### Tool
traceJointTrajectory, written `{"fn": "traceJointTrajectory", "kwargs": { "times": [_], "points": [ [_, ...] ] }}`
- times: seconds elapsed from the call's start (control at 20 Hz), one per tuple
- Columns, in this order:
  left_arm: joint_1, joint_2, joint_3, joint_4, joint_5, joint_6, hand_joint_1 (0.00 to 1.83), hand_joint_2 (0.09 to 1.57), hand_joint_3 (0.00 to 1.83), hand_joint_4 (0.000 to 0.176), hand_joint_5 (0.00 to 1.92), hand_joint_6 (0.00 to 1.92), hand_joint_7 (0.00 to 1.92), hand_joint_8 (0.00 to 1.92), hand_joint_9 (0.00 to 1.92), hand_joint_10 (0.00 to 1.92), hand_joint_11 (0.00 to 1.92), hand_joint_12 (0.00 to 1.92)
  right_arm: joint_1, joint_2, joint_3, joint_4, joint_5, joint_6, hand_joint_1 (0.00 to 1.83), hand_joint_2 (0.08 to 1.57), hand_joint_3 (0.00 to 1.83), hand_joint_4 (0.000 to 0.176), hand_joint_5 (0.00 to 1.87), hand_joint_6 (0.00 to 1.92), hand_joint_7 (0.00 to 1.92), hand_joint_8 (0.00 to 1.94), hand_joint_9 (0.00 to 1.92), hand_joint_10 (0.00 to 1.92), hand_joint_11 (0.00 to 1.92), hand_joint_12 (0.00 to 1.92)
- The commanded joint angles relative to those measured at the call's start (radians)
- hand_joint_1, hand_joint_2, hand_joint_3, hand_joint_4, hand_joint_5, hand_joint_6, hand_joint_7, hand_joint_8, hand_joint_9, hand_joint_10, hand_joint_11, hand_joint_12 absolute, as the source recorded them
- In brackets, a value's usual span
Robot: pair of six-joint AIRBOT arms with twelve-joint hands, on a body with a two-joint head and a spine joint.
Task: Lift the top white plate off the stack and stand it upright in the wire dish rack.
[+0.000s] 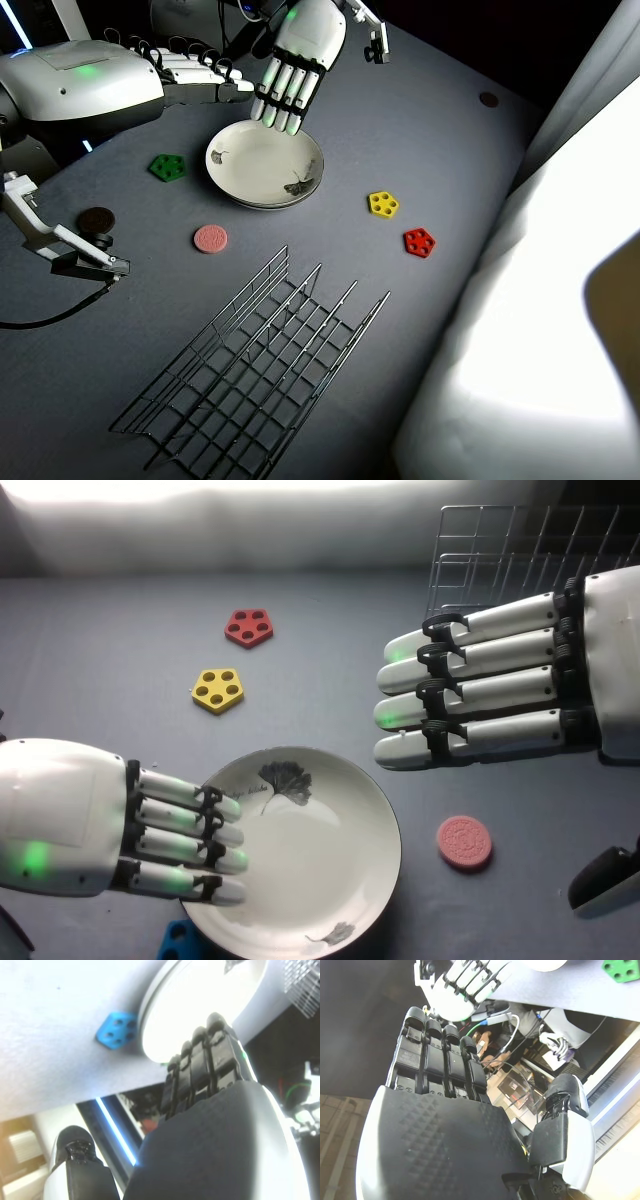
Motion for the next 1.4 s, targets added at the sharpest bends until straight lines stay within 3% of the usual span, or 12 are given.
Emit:
{"fn": "traceJointTrajectory", "kwargs": {
  "times": [0.0,0.45,0.7,1.35],
  "points": [
    [-0.023,-0.005,0.002,-0.061,-0.042,0.009,0.19,0.89,0.0,0.0,0.08,0.0,0.09,0.0,0.11,0.0,0.09,0.1,0.004,0.011,0.003,0.078,0.062,-0.002,0.17,1.0,0.0,0.0,0.12,0.0,0.13,0.0,0.13,0.0,0.18,0.02],
    [-0.044,-0.07,0.077,-0.046,-0.012,0.029,0.2,0.89,0.0,0.0,0.08,0.01,0.09,0.01,0.09,0.0,0.11,0.1,-0.012,0.011,0.018,0.087,0.109,-0.006,0.2,0.99,0.0,0.0,0.13,0.0,0.13,0.0,0.13,0.0,0.18,0.01],
    [-0.045,-0.086,0.112,-0.009,-0.033,0.029,0.2,0.88,0.0,0.0,0.07,0.0,0.08,0.0,0.09,0.0,0.11,0.09,-0.031,0.005,0.024,0.105,0.134,-0.059,0.19,0.99,0.0,0.0,0.14,0.0,0.14,0.0,0.13,0.0,0.18,0.01],
    [0.01,-0.087,0.1,0.038,-0.042,0.023,0.21,0.89,0.0,0.0,0.04,0.0,0.05,0.0,0.07,0.0,0.1,0.07,-0.066,-0.005,0.044,0.123,0.168,-0.142,0.24,0.99,0.0,0.0,0.11,0.0,0.13,0.0,0.14,0.01,0.21,0.02]
  ]
}}
